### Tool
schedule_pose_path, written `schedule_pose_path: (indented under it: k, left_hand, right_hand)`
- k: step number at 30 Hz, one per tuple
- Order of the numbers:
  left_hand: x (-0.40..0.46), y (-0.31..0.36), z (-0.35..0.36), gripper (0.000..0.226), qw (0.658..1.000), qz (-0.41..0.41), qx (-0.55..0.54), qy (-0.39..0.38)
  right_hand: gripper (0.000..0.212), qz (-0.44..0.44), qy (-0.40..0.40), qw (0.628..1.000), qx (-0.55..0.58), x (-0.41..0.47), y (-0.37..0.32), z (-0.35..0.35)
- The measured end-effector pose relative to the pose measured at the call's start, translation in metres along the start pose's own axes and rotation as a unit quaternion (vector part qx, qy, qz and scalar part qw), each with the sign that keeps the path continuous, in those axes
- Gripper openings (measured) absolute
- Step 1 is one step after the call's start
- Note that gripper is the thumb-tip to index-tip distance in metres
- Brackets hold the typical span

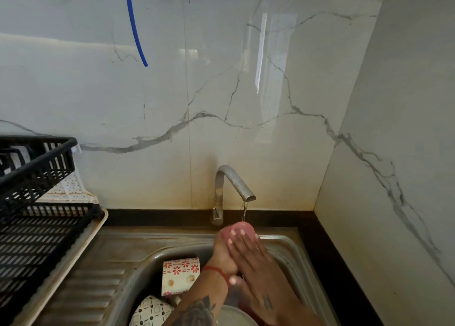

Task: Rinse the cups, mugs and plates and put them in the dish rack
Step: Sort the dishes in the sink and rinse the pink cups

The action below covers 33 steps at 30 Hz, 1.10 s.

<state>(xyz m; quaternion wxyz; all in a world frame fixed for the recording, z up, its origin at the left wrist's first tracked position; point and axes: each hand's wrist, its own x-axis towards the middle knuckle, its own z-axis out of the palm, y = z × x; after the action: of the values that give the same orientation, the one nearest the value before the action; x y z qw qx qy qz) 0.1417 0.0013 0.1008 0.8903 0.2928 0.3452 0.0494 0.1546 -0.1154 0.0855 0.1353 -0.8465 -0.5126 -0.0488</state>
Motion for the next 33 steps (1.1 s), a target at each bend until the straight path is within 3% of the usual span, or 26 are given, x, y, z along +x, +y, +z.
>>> schedule_pose_path:
  k: [1,2,3,4,7,11,13,14,15,17,21,23,25,28,31,33]
  left_hand:
    - [0.007,0.001,-0.003,0.049,0.999,-0.025,-0.047,0.0]
    - [0.008,0.003,-0.002,0.045,0.999,-0.03,-0.013,0.03]
    - [0.006,0.004,0.0,0.042,0.999,-0.034,-0.038,0.009]
    - [0.007,0.005,0.002,0.04,0.998,-0.038,-0.055,0.01]
    - [0.006,-0.001,0.004,0.044,0.997,-0.038,-0.063,0.0]
    - [0.008,0.003,-0.003,0.046,0.999,-0.02,-0.048,-0.01]
    - [0.013,0.005,-0.007,0.049,0.999,0.026,-0.017,0.016]
    - [0.013,0.005,-0.009,0.055,0.998,0.051,0.012,0.027]
    - [0.011,0.003,-0.009,0.061,0.996,0.071,0.043,0.03]
    - [0.006,-0.002,-0.007,0.07,0.989,0.109,0.104,0.001]
    - [-0.009,-0.003,-0.01,0.09,0.945,0.197,0.248,-0.086]
    - [-0.017,0.006,-0.017,0.088,0.915,0.23,0.305,-0.129]
    - [-0.022,0.017,-0.027,0.075,0.896,0.247,0.336,-0.154]
    - [-0.028,0.028,-0.038,0.055,0.884,0.268,0.353,-0.147]
    - [-0.025,0.034,-0.041,0.034,0.89,0.252,0.352,-0.145]
    - [-0.022,0.033,-0.041,0.032,0.896,0.224,0.353,-0.15]
  right_hand:
    - [0.073,-0.017,-0.015,1.0,0.0,-0.004,0.008,0.001]
    - [0.071,-0.009,-0.044,0.999,-0.001,-0.004,0.014,0.0]
    - [0.068,0.015,-0.057,0.998,-0.007,-0.005,0.018,-0.006]
    - [0.064,0.029,-0.01,0.999,-0.025,-0.002,0.02,-0.005]
    - [0.061,0.088,0.013,0.995,-0.049,0.009,0.008,-0.009]
    - [0.065,0.05,0.112,0.992,-0.042,0.002,-0.005,-0.001]
    - [0.076,0.132,0.159,0.977,0.044,-0.003,-0.002,0.0]
    - [0.086,0.203,0.116,0.963,0.134,-0.003,0.001,0.0]
    - [0.095,0.257,0.059,0.931,0.252,0.0,0.005,0.0]
    - [0.088,0.28,0.006,0.829,0.484,0.004,0.009,-0.002]
    - [0.077,0.228,0.055,0.793,0.562,0.011,0.015,0.007]
    - [0.077,0.213,0.09,0.786,0.574,0.014,0.017,0.01]
    - [0.085,0.219,0.102,0.791,0.562,0.017,0.016,0.012]
    - [0.093,0.222,0.11,0.842,0.479,0.028,0.014,0.009]
    - [0.084,0.215,0.136,0.887,0.385,0.037,0.019,0.0]
    - [0.077,0.228,0.164,0.9,0.334,0.035,0.027,-0.002]
